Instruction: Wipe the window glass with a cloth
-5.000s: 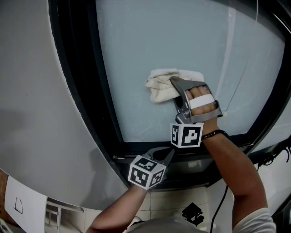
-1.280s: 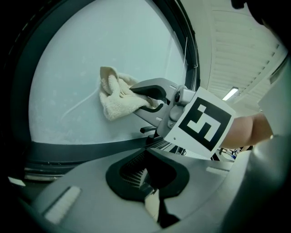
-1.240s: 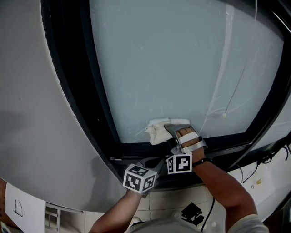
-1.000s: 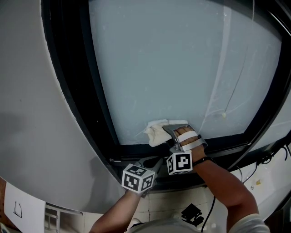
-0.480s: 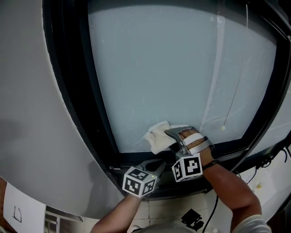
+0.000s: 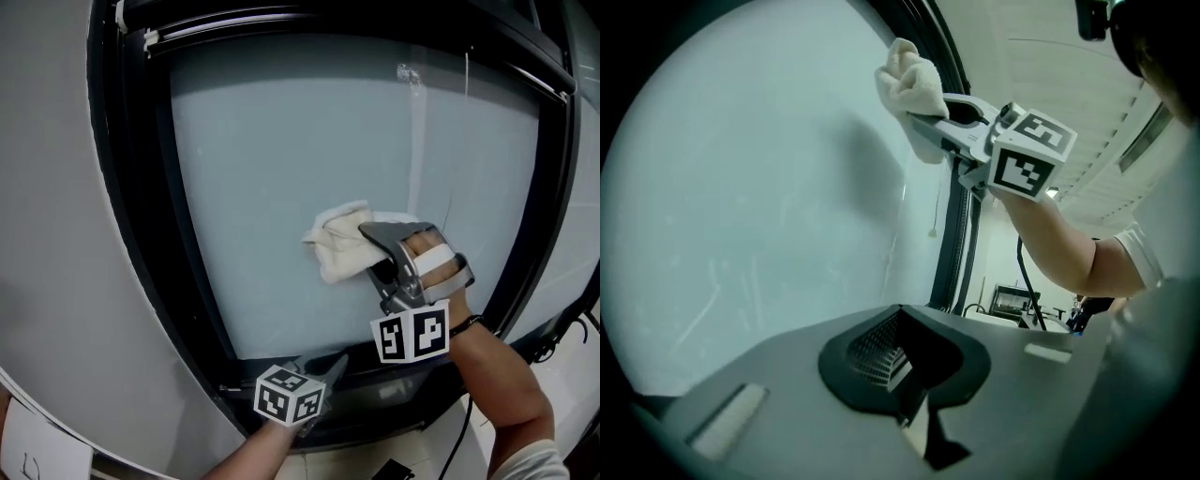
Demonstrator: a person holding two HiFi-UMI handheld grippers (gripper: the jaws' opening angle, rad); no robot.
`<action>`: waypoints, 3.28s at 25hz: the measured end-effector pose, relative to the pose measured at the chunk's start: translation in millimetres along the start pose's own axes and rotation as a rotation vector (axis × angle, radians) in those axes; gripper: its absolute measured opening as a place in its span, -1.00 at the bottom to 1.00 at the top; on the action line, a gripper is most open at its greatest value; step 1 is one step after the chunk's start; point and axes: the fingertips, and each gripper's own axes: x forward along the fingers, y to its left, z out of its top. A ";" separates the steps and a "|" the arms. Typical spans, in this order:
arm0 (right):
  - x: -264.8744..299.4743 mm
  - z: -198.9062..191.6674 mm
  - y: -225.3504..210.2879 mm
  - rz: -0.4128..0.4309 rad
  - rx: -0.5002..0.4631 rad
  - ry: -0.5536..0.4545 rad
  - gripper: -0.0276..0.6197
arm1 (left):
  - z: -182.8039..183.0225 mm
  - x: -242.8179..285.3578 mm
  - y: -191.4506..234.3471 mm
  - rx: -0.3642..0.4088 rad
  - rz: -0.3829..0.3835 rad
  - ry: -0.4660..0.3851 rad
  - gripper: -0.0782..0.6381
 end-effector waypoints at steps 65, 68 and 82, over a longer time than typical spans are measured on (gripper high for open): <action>61.2 -58.9 -67.1 -0.257 -0.159 0.034 -0.57 | -10.0 43.7 -16.4 -0.009 0.023 -0.003 -0.74; 57.9 -58.2 -54.7 -0.243 -0.146 0.033 -0.57 | -11.2 42.5 -14.6 -0.016 0.028 -0.009 -0.74; 46.7 -53.5 -5.7 -0.194 -0.123 0.035 -0.57 | -21.4 36.5 -5.7 -0.039 0.052 -0.009 -0.74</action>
